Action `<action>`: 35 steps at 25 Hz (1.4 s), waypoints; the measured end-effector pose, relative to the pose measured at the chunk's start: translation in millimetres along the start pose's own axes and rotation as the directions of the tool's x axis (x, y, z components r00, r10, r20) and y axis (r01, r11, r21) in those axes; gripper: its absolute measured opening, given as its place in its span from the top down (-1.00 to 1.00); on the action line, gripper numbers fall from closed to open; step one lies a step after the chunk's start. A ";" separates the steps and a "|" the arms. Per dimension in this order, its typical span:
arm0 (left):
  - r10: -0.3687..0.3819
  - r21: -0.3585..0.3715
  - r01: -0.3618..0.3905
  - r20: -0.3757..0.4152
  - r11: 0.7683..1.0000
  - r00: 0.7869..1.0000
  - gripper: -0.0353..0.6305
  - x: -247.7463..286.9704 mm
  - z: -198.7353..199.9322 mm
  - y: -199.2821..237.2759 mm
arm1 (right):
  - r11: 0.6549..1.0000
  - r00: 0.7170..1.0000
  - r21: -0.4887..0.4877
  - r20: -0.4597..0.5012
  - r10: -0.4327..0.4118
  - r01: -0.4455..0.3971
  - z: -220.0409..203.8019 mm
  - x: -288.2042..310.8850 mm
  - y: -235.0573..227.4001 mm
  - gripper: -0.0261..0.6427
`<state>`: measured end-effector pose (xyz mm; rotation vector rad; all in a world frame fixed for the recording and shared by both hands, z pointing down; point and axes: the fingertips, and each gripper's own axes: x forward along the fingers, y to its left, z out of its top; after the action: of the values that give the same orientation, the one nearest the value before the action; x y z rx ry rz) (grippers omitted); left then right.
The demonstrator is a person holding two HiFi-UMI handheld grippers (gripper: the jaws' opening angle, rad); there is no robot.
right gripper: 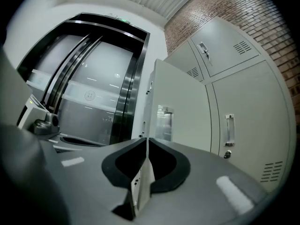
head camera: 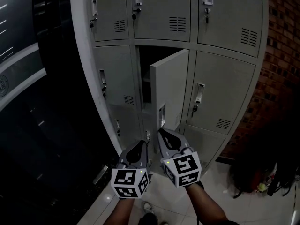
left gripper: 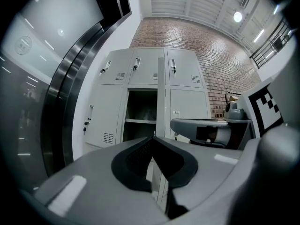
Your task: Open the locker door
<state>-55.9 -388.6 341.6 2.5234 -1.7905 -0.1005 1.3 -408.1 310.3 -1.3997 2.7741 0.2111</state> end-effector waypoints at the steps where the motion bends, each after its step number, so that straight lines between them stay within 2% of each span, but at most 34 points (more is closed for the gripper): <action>1: 0.001 0.000 -0.001 -0.005 1.000 1.000 0.88 -4.7 -1.5 -2.9 | 1.000 1.000 0.003 -0.002 0.000 0.000 -1.5 -5.5 2.1 0.89; 6: 0.009 0.000 -0.009 -0.019 1.000 1.000 0.88 -29.3 -7.1 -11.5 | 1.000 1.000 0.024 -0.006 -0.013 0.013 -6.8 -31.0 14.2 0.92; 17: -0.012 0.015 0.012 -0.008 1.000 1.000 0.88 -91.7 1.9 -18.6 | 1.000 1.000 0.026 -0.020 -0.012 0.012 -6.7 -78.8 78.3 0.92; 25: -0.030 0.011 0.030 -0.012 0.999 0.999 0.88 -170.1 -2.9 -19.2 | 0.998 0.999 0.056 -0.036 -0.022 0.024 -10.4 -124.8 146.5 0.92; 35: -0.069 -0.009 0.069 -0.029 0.998 0.997 0.88 -266.5 -20.3 -49.0 | 0.997 0.997 0.057 -0.058 -0.049 0.052 -9.8 -200.3 216.1 0.92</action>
<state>-95.9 -120.9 365.2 2.5677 -1.6892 -0.0733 -52.4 -122.5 360.5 -1.4824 2.7612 0.0891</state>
